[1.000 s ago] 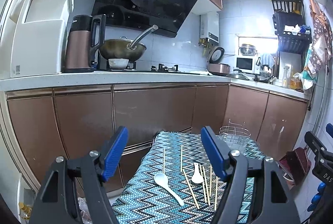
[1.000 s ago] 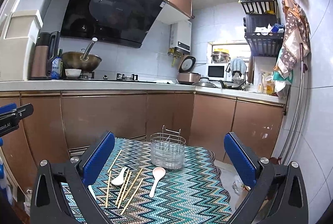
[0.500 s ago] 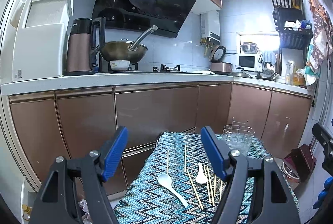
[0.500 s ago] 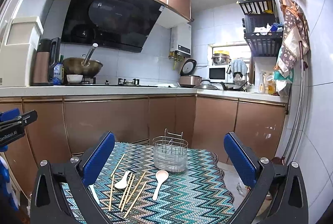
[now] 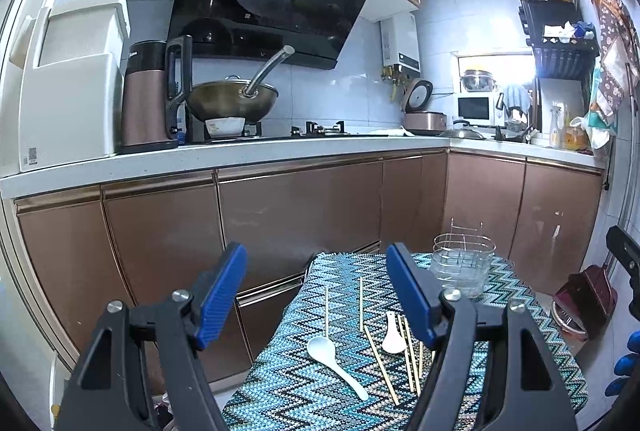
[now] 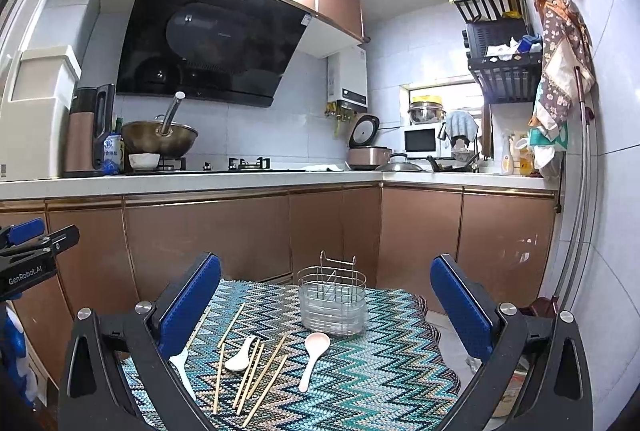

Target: Organize utensils

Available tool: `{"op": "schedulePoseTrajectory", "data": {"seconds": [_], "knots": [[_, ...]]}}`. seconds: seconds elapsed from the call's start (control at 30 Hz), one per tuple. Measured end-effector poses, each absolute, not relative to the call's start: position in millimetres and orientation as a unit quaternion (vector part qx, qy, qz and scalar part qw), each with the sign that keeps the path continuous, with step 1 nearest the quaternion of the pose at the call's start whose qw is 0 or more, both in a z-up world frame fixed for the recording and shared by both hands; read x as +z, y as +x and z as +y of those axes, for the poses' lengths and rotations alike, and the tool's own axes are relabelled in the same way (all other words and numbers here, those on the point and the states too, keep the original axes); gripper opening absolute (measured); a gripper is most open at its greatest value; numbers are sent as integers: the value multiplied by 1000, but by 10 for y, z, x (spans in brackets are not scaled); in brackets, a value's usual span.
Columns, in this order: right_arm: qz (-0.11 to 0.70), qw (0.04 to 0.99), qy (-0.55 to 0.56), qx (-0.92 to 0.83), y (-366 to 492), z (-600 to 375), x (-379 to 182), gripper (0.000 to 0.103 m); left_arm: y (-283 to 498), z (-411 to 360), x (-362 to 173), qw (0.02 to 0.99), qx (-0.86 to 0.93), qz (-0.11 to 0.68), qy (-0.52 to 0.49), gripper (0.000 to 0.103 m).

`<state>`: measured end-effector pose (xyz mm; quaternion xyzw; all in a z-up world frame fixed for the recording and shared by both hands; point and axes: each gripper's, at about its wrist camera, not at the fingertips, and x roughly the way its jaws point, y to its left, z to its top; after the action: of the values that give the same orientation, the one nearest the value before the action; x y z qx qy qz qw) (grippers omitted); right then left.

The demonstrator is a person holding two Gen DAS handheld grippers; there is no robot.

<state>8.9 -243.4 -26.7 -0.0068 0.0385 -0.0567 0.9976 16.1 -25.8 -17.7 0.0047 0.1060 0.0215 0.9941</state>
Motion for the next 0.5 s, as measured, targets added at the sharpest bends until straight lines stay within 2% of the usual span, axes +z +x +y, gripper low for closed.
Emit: {"op": "schedulePoseTrajectory", "data": {"seconds": [0.5], "knots": [[98,994,-12,-52,556,-2510,-466,103,671,-340,-374,986,13,166,20,71]]}}
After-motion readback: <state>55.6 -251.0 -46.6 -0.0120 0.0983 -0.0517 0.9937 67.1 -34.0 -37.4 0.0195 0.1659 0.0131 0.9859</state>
